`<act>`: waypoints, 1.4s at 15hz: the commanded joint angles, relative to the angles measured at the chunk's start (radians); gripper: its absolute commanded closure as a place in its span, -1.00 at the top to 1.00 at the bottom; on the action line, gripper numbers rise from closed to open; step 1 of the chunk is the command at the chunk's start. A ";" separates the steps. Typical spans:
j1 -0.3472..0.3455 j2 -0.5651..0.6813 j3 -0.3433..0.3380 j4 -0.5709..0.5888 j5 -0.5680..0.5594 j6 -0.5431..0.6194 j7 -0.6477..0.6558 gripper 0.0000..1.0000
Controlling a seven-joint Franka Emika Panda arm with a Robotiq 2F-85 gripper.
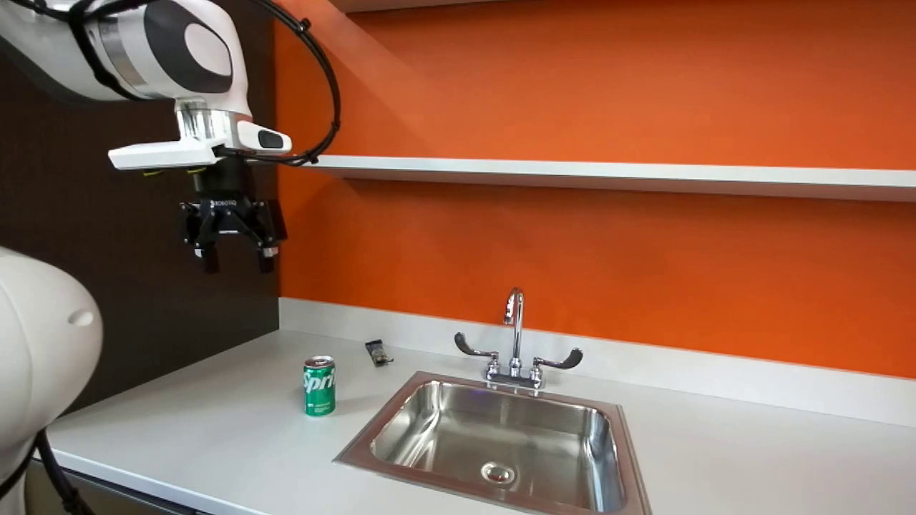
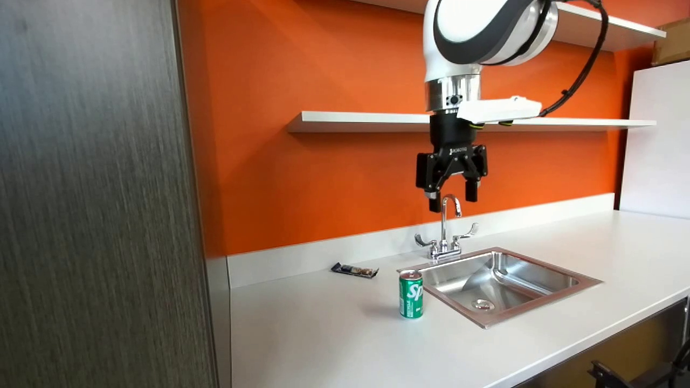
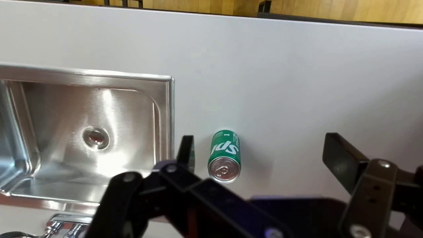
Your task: Put the green can in the sink.
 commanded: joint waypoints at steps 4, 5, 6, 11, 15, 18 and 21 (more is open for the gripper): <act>0.008 0.227 -0.028 0.103 0.020 0.109 -0.009 1.00; 0.008 0.253 -0.032 0.110 0.026 0.131 -0.007 1.00; 0.009 0.276 -0.035 0.114 0.030 0.156 -0.008 1.00; 0.002 0.414 -0.044 0.145 0.033 0.260 -0.008 1.00; -0.002 0.520 -0.061 0.167 0.039 0.333 -0.015 1.00; -0.009 0.581 -0.071 0.180 0.022 0.365 0.018 1.00; -0.010 0.628 -0.086 0.191 0.028 0.400 0.014 1.00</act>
